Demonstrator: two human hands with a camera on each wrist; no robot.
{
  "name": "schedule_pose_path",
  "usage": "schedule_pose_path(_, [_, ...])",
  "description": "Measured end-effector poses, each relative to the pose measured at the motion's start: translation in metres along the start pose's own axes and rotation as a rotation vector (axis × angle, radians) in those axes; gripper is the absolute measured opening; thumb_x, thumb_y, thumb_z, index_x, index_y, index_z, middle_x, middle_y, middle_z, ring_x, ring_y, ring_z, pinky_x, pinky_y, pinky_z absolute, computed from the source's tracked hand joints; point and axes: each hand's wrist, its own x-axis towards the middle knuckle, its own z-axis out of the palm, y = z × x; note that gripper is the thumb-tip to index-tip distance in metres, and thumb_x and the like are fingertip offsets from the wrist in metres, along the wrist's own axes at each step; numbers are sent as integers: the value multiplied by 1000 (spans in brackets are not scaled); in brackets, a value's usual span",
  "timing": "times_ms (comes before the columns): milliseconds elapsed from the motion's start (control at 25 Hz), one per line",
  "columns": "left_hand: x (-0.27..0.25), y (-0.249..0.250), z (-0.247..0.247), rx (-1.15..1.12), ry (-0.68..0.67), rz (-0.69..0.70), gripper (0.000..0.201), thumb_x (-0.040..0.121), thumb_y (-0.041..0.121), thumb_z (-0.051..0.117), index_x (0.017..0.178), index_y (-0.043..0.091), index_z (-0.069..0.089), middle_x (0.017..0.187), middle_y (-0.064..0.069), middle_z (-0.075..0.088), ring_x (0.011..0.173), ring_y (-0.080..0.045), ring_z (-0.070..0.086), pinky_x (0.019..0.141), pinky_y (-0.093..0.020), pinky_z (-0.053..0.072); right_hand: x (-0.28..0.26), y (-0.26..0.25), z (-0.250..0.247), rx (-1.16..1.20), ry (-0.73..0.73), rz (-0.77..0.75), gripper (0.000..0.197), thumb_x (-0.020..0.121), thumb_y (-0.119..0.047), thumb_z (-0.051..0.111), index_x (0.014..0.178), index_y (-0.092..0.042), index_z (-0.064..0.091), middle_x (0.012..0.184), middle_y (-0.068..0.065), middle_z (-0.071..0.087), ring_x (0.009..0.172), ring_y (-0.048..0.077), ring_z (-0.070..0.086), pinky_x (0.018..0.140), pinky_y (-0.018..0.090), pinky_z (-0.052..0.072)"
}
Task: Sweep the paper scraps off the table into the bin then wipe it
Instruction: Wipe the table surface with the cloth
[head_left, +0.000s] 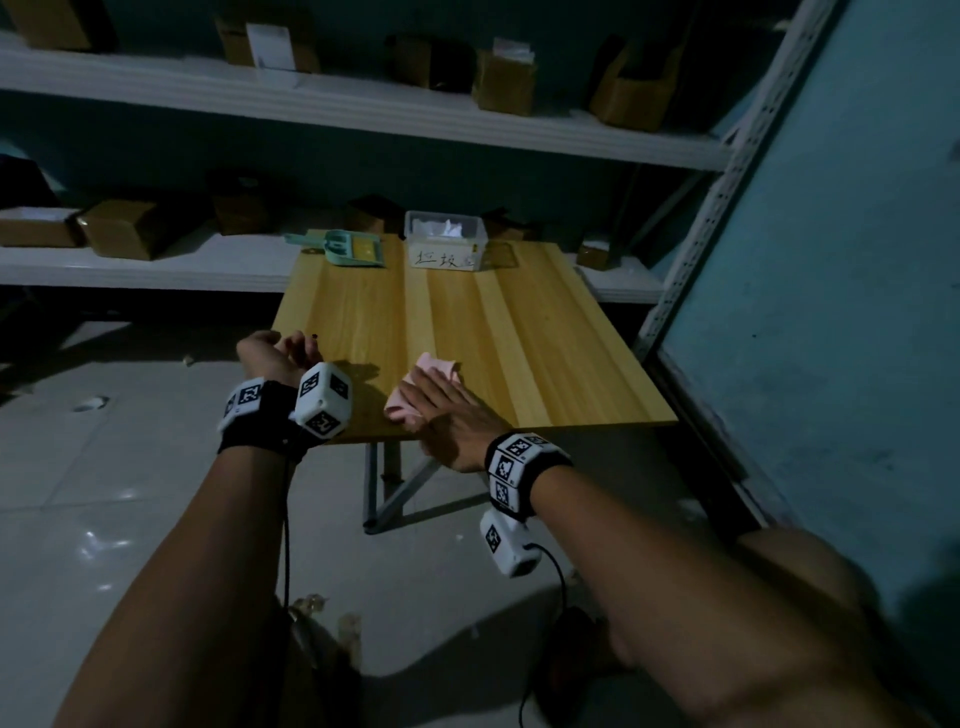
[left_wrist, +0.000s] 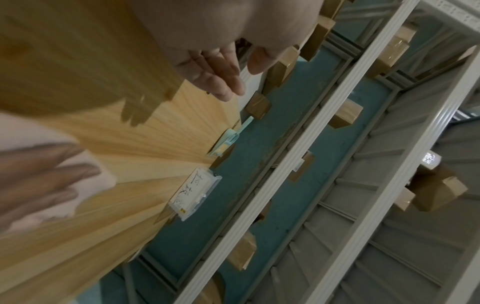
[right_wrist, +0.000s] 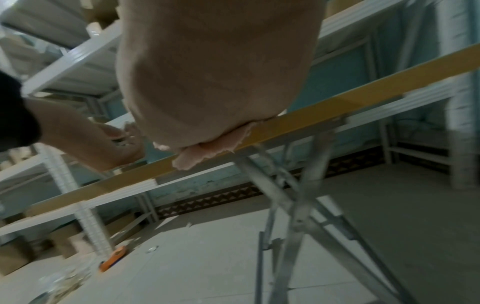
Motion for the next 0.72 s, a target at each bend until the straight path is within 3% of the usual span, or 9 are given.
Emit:
schedule_pose_path(160, [-5,-18,8,-13,8,-25,17,92,18,45,79,8,47,69,-3,50,55,-17,49,51,-18,41,-21,26,1,-9,-5,94,59,105,-41,14,157,-21,-6,163,3,-16,150,20,-18,123,41,-7])
schedule_pose_path(320, [-8,-35,14,-30,-23,-55,13,89,20,49,82,8,48,70,-3,53,56,-17,52,51,-20,41,-43,47,5,-58,25,171,64,104,-37,28,157,-19,-3,164,5,-14,150,23,-16,123,43,-7])
schedule_pose_path(520, [-6,-46,19,16,-106,-63,16,87,25,50,86,10,53,65,-1,56,50,-18,53,51,-21,35,-69,84,5,80,39,379,54,107,-38,10,157,-23,-2,163,0,-16,149,18,-20,121,38,-14])
schedule_pose_path(720, [-5,-47,21,12,-111,-32,17,85,28,50,81,11,52,63,-1,56,50,-18,52,51,-20,32,-101,138,3,88,26,567,54,106,-37,8,158,-24,-1,163,0,-16,149,20,-20,119,39,-15])
